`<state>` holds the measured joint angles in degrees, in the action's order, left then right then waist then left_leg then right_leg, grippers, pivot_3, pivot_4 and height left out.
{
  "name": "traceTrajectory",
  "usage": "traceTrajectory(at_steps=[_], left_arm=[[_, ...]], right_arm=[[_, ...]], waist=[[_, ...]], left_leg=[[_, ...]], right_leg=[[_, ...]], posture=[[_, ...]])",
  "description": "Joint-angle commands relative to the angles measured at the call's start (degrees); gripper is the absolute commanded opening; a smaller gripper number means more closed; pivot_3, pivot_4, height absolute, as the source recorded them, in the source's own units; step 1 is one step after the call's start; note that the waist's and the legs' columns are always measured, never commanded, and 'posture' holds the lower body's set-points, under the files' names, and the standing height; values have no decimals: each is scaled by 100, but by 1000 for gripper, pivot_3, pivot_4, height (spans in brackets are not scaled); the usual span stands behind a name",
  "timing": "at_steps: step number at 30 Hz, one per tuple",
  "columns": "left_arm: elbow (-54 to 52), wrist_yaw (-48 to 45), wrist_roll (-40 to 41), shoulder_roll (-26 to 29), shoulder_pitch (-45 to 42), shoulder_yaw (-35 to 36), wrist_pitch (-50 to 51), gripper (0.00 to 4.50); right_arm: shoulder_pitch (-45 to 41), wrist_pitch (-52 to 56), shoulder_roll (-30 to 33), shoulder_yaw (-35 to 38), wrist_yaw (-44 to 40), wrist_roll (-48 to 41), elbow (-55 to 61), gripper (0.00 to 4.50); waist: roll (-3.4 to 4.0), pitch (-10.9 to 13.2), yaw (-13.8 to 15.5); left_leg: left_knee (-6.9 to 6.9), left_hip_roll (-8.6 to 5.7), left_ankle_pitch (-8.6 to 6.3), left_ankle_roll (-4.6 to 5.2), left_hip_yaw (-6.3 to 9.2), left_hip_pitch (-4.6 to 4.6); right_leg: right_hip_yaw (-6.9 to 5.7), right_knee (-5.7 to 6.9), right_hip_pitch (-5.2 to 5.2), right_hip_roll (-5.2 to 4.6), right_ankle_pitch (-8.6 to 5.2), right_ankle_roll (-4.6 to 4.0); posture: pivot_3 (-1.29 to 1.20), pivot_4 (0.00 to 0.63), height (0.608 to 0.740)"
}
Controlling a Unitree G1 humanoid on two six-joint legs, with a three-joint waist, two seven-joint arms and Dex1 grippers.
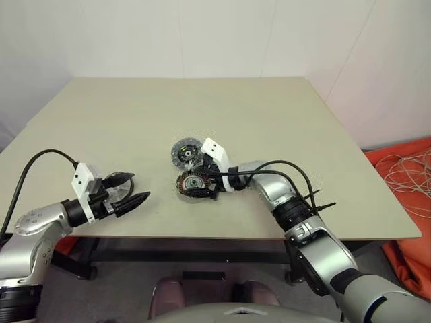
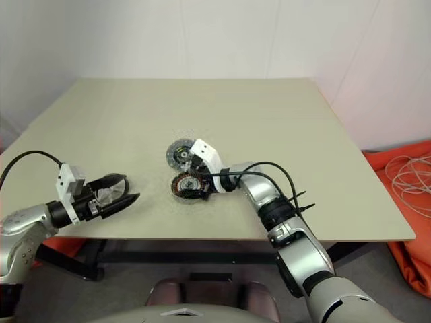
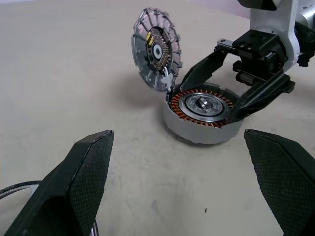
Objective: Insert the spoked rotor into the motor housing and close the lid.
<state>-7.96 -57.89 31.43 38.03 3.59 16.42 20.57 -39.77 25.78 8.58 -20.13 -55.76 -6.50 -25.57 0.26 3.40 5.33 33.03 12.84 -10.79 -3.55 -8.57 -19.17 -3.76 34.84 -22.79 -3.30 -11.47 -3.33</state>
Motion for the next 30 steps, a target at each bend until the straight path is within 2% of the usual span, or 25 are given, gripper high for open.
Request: traceTrajectory(at_steps=[1,10,14,18,24,30], left_arm=[[-108,7,54,29,-113,18,-62,4500],[-57,-7,45,34,-192,-40,-75,4500],[-48,-18,40,29,-207,-49,-90,4500],[-55,-30,49,19,-206,-53,-104,4500],[-95,-16,63,-1,-192,-67,-96,4500],[-92,-14,62,-10,-181,-69,-94,4500]], right_arm=[[-261,132,-12,250,-72,-230,477,4460],[-366,483,-5,399,-137,-512,935,4460],[-323,445,91,382,-182,-535,883,3607],[-266,365,175,356,-188,-502,783,2051],[-194,232,179,284,-153,-437,597,21],[-162,151,121,232,-143,-380,417,21]], waist=[[0,0,-1],[0,0,2],[0,0,2],[0,0,1],[-1,0,0],[-1,0,-1]], left_leg=[[0,0,0,0,0,-1],[-1,0,0,0,1,-1],[0,0,0,0,1,0],[0,0,1,-1,1,0],[0,0,1,-1,0,-1],[0,0,1,-1,1,-1]], right_leg=[[0,1,-1,0,0,0],[0,3,-1,0,1,-1],[0,3,-1,0,0,0],[0,3,-1,0,0,0],[0,3,-2,0,0,-1],[0,3,-2,1,1,-1]], posture=[[0,0,740],[0,0,740],[0,0,740],[0,0,740],[0,0,740],[0,0,740]])
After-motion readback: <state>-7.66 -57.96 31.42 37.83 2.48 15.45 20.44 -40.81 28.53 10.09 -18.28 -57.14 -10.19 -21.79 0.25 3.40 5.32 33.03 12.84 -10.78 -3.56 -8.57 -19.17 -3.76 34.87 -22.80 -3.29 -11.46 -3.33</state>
